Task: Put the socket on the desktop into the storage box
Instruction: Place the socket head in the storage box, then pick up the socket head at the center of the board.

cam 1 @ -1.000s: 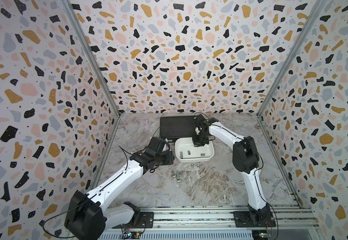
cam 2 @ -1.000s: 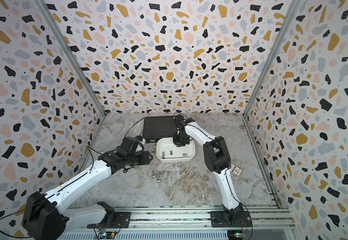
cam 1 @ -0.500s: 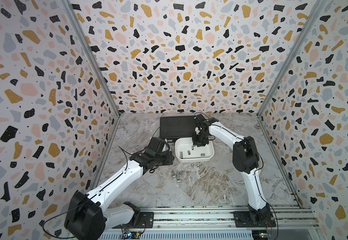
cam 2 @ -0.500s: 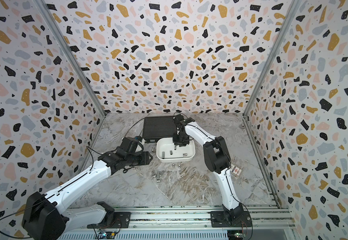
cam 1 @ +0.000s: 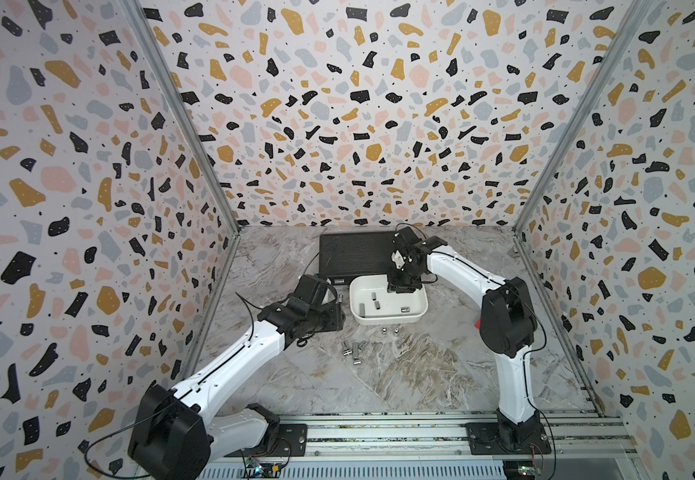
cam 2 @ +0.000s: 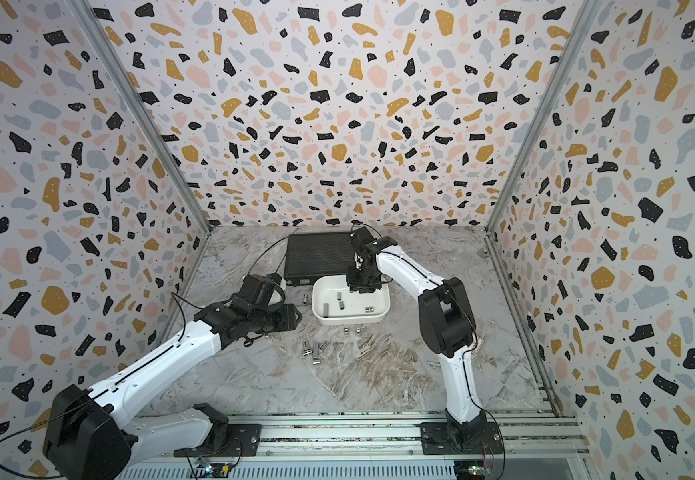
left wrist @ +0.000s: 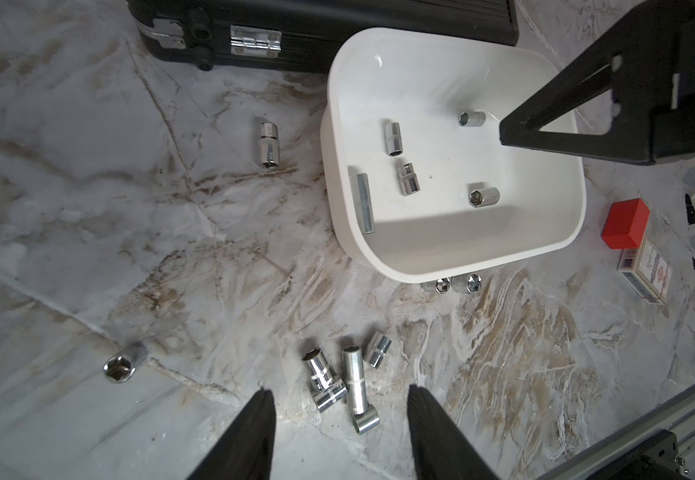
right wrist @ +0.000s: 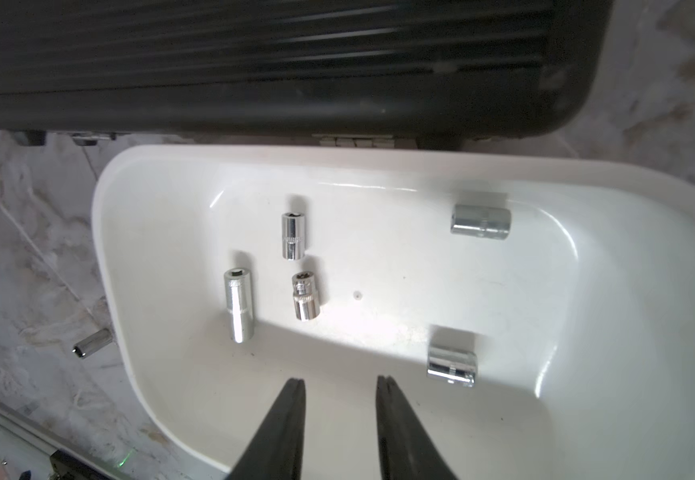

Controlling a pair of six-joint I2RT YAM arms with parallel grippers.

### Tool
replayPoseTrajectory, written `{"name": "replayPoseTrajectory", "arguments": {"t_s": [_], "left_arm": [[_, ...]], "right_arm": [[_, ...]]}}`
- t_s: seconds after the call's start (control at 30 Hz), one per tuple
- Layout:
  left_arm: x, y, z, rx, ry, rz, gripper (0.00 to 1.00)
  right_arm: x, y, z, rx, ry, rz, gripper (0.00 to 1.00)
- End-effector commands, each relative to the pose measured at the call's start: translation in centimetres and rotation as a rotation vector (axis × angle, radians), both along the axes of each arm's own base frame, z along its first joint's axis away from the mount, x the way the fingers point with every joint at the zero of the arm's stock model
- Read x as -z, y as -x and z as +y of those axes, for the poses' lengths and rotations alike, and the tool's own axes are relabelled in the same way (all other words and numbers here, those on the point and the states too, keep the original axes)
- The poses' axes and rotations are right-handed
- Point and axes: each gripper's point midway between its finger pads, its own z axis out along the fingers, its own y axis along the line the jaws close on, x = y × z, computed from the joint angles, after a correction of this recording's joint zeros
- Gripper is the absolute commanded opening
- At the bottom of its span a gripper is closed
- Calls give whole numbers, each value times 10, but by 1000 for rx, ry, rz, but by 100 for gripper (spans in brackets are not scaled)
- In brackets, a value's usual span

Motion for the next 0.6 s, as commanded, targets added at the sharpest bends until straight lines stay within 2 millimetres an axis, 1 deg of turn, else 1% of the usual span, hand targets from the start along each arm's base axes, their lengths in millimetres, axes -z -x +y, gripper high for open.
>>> {"name": "replayPoseTrajectory", "arguments": {"t_s": [0.0, 0.3, 0.4, 0.57], "left_arm": [[-2, -1, 9, -39, -17, -1, 55], [2, 1, 22, -78, -69, 28, 55], [4, 2, 30, -99, -94, 45, 55], [8, 3, 41, -123, -128, 77, 56]], "right_arm": [[-29, 6, 5, -42, -67, -76, 35], [-45, 35, -4, -99, -141, -155, 37], [-54, 45, -4, -135, -188, -198, 37], [-68, 71, -4, -216, -262, -291, 38]]}}
